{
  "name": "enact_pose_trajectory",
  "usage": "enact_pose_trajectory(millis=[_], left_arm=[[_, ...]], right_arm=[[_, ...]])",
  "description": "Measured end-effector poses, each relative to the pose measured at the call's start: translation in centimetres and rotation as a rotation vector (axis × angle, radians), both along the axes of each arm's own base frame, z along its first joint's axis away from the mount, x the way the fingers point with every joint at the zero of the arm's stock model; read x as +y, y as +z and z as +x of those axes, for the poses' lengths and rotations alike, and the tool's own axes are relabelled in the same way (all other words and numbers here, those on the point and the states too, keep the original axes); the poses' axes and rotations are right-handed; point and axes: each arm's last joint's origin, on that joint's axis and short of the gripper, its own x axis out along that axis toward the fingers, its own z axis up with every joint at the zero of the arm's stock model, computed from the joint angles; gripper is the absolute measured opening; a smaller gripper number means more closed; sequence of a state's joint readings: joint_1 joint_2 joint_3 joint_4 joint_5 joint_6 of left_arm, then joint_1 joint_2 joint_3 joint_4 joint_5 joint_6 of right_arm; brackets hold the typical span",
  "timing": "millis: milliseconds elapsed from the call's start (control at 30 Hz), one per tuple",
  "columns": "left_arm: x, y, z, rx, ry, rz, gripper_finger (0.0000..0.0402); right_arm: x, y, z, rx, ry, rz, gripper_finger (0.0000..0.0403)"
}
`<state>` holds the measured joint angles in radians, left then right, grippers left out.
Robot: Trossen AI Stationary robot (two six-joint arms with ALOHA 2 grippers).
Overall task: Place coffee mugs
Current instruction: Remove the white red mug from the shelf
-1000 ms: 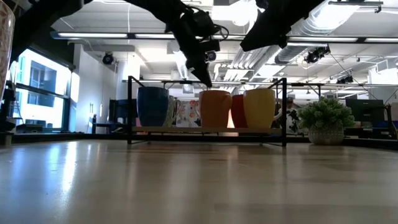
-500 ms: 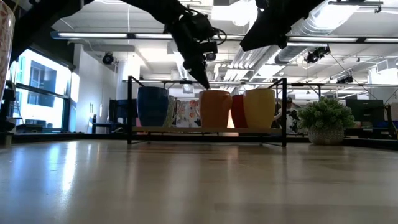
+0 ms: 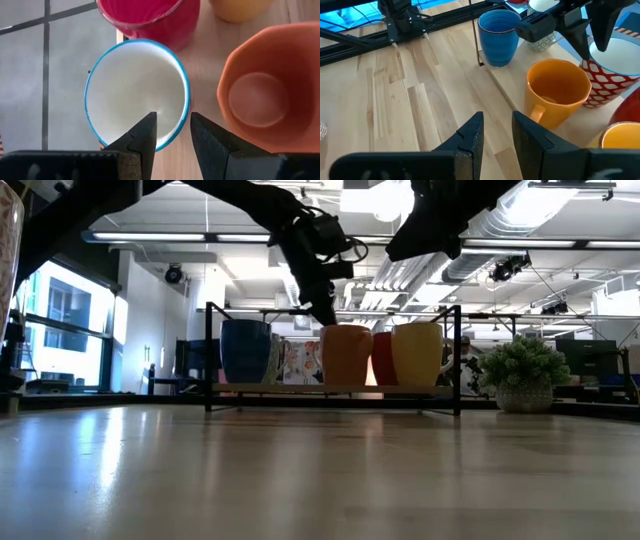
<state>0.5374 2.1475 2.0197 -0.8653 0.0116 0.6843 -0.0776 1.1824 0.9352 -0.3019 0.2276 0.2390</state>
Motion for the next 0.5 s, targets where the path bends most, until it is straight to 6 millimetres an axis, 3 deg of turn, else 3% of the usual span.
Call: enact_pose_trajectory(millis=[500], left_arm=[[0.6, -0.03, -0.42, 0.006, 0.007, -0.001, 0.0108]], right_arm=[[0.01, 0.0, 0.0, -0.004, -0.004, 0.015, 0.0081]])
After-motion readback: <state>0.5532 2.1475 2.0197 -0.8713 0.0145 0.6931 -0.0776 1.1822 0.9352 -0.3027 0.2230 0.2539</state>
